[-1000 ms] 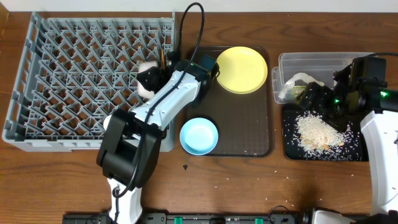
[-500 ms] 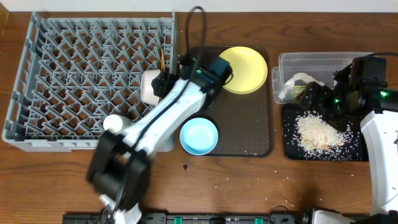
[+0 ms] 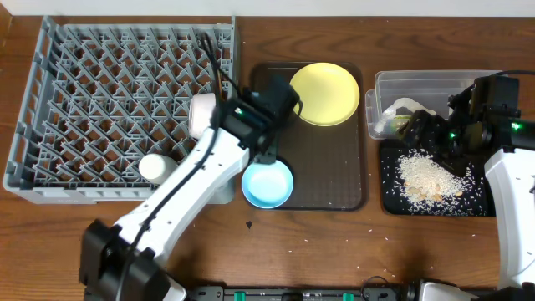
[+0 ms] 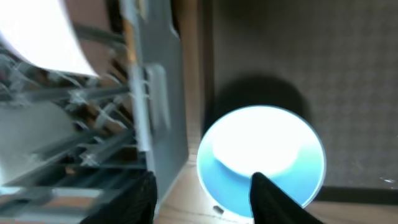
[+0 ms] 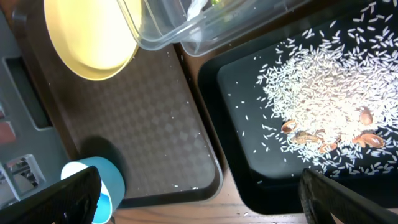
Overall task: Sort waste into correct bins and load items into the dishwasher
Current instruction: 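Move the left gripper to the blue bowl and grasp its rim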
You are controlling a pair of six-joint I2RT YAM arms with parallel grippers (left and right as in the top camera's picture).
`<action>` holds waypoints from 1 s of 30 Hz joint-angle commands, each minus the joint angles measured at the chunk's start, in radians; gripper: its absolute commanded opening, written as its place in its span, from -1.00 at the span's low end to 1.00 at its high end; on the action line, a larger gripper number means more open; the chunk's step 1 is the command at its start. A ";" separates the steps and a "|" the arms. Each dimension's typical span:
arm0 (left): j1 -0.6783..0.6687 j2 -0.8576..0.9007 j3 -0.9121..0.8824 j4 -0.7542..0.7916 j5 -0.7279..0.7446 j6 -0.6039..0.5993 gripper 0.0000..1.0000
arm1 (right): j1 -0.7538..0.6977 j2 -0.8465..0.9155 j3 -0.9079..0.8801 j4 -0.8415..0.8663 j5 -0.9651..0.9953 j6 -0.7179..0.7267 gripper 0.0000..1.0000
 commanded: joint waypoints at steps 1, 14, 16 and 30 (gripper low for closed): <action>-0.026 0.050 -0.100 0.064 0.046 -0.041 -0.19 | 0.010 -0.009 0.009 0.011 -0.008 -0.008 0.99; -0.192 0.237 -0.129 0.327 0.203 -0.010 -0.84 | 0.010 -0.009 0.009 0.018 -0.015 -0.008 0.99; -0.191 0.218 -0.088 0.295 0.231 -0.003 -0.77 | 0.010 -0.009 0.009 0.017 -0.015 -0.008 0.98; -0.113 0.064 -0.049 0.085 0.029 0.044 -0.18 | 0.010 -0.009 0.009 0.019 -0.015 0.018 0.98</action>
